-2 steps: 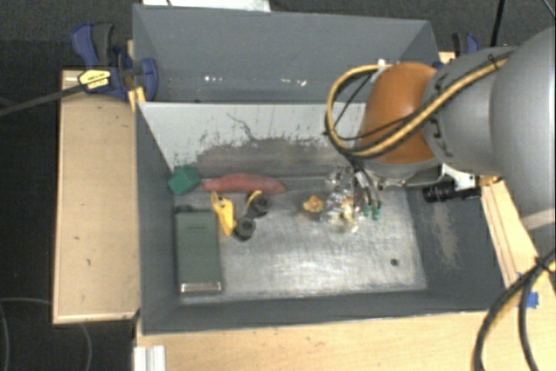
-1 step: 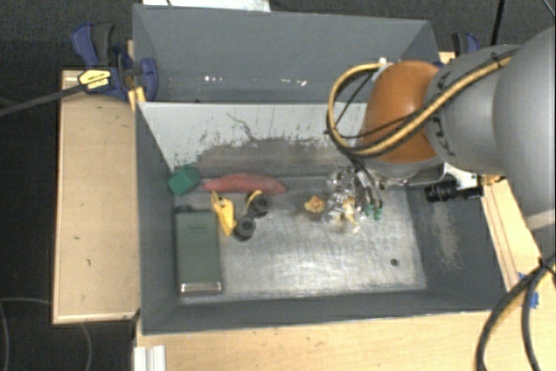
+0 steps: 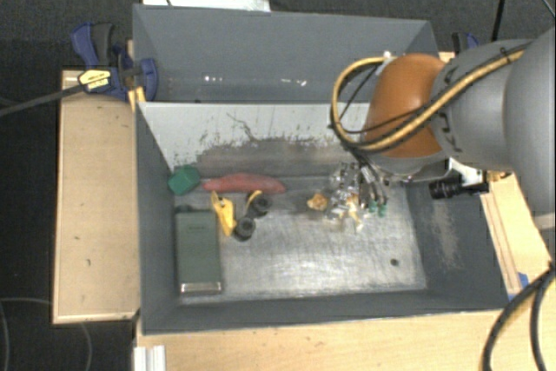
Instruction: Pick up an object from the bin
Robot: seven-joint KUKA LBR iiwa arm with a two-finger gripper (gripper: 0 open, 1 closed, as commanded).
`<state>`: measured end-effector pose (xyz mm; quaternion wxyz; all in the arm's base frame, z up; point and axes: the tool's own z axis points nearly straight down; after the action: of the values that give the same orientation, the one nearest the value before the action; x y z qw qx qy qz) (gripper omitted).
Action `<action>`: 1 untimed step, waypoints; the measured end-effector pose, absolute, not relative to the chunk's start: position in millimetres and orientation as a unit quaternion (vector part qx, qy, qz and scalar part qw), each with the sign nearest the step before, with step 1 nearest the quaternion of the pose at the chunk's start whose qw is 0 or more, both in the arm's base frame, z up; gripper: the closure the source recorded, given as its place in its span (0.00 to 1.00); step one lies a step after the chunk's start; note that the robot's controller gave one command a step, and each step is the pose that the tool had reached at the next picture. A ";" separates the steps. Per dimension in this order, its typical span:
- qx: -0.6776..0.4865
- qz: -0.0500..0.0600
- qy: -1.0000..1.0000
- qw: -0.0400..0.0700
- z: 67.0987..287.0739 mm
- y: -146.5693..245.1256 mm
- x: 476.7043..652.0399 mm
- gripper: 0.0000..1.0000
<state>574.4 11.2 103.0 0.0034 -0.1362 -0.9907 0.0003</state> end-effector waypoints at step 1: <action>-0.136 0.000 -0.991 0.001 124.7 11.2 575.7 1.00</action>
Offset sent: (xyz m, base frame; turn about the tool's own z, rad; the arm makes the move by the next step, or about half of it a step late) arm 0.0001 0.0000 0.0145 0.0000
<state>575.7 11.2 124.7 0.0009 -0.1358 -0.9907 -0.0002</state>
